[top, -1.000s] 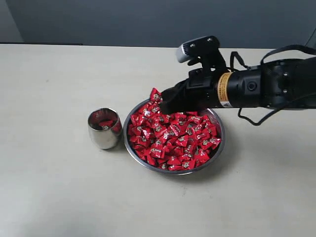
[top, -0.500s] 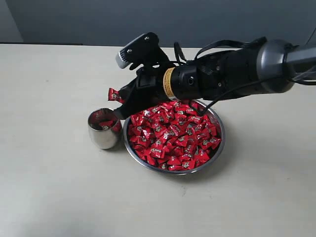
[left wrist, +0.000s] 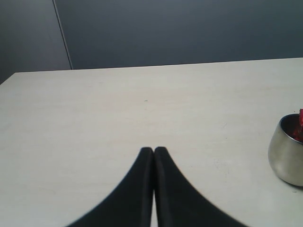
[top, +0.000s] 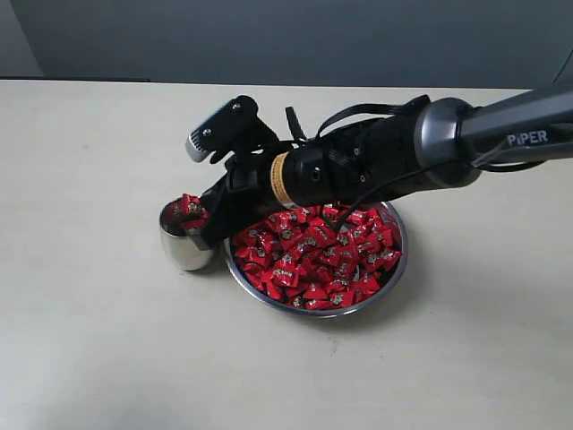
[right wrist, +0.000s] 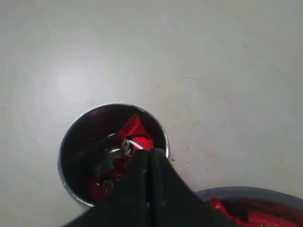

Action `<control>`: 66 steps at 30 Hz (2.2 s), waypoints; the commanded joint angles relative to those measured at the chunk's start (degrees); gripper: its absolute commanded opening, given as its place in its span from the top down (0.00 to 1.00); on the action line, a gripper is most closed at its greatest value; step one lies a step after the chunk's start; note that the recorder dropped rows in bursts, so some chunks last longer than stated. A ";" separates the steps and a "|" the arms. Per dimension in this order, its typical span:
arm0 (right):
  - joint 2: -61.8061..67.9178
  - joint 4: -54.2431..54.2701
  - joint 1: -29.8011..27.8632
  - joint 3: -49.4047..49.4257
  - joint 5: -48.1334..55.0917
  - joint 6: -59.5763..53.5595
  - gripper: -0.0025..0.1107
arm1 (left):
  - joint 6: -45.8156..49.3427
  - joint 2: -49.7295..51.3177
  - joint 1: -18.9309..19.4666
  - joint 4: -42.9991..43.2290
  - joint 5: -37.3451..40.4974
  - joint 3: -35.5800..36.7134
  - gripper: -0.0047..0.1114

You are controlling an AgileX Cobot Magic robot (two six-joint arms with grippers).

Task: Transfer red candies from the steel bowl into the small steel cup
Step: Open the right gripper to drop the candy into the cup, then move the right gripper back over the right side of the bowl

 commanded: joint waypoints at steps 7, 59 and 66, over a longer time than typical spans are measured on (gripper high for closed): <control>0.00 -0.42 0.05 -0.58 -2.61 -0.36 0.99 | -0.09 -0.26 0.03 -0.16 -0.11 0.22 0.96; -16.87 65.61 -1.30 27.01 -11.09 -57.91 0.98 | -0.09 -0.26 0.03 -0.16 -0.11 0.22 0.96; -23.79 65.37 -6.74 32.74 -4.94 -58.17 0.98 | -0.09 -0.26 0.03 -0.16 -0.11 0.22 0.96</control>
